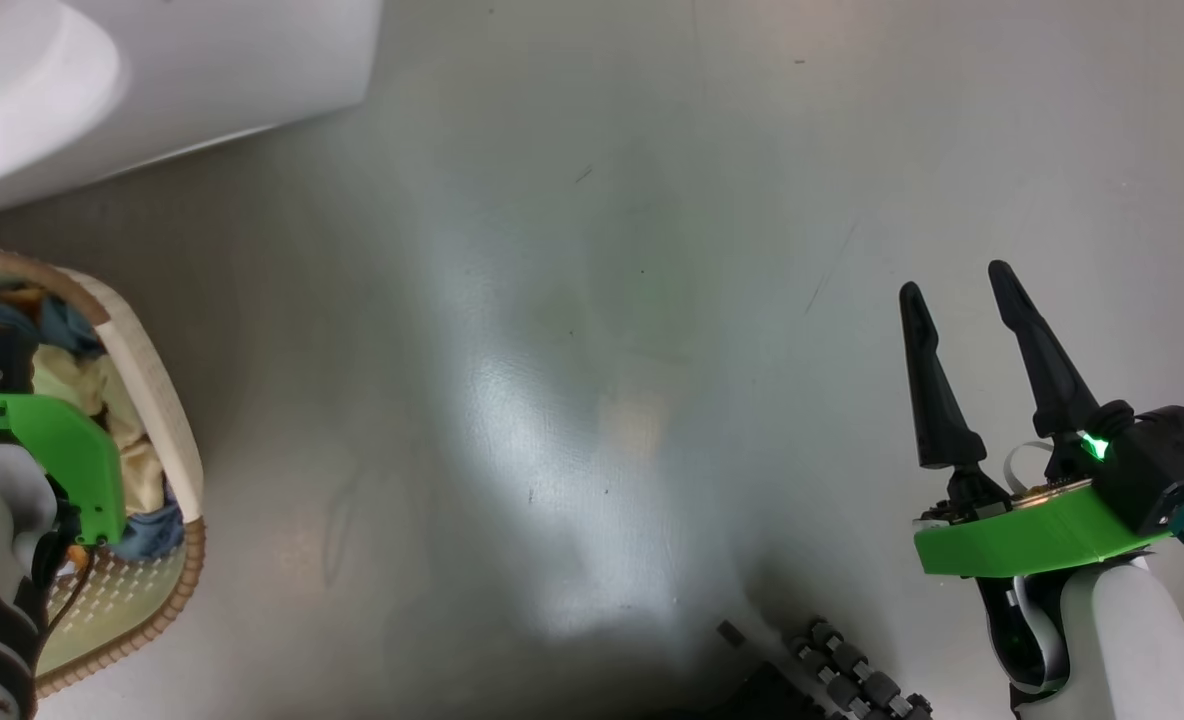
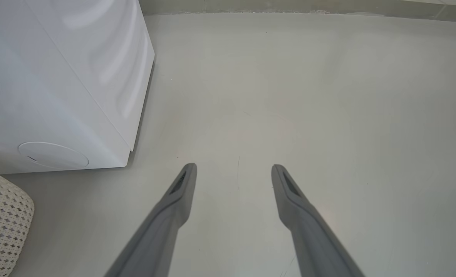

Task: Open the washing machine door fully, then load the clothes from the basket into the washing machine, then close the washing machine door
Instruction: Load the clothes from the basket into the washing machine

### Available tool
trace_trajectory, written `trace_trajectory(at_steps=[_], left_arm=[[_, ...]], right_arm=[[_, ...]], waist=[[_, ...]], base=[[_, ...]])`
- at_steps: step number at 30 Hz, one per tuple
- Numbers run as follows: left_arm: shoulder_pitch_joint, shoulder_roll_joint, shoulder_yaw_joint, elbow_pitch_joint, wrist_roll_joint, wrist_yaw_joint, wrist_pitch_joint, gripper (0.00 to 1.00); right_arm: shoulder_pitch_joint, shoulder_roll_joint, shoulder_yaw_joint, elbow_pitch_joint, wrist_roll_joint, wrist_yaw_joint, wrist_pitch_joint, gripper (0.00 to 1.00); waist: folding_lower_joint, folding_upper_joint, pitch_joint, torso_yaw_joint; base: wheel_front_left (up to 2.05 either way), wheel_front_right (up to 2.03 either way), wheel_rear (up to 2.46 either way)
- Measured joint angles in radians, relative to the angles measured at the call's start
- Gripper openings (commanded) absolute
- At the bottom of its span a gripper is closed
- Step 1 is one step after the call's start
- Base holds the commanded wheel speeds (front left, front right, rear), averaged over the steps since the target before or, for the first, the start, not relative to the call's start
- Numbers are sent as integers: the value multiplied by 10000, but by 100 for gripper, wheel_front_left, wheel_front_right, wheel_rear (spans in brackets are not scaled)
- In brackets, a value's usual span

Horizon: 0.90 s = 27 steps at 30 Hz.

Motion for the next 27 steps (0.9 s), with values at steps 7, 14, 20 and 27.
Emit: trace_trajectory(at_steps=[7,14,20,27], left_arm=[[13,-84,13,96,-165,-2,-17,0],[441,-393,21,142,-451,-17,-487,0],[994,-671,25,157,-619,-88,-1034,0],[1774,-1045,38,167,-855,-104,-1977,0]], right_arm=[[-27,0,-4,132,0,0,-15,100],[-62,0,0,343,-2,0,-46,100],[-90,0,23,508,-84,0,-44,100],[-59,-6,2,646,-307,0,104,100]], waist=[[0,0,-157,0],[0,0,-686,126],[0,0,-1271,292],[0,0,-2320,626]], base=[[0,0,0],[0,0,0],[0,0,0],[0,0,0]])
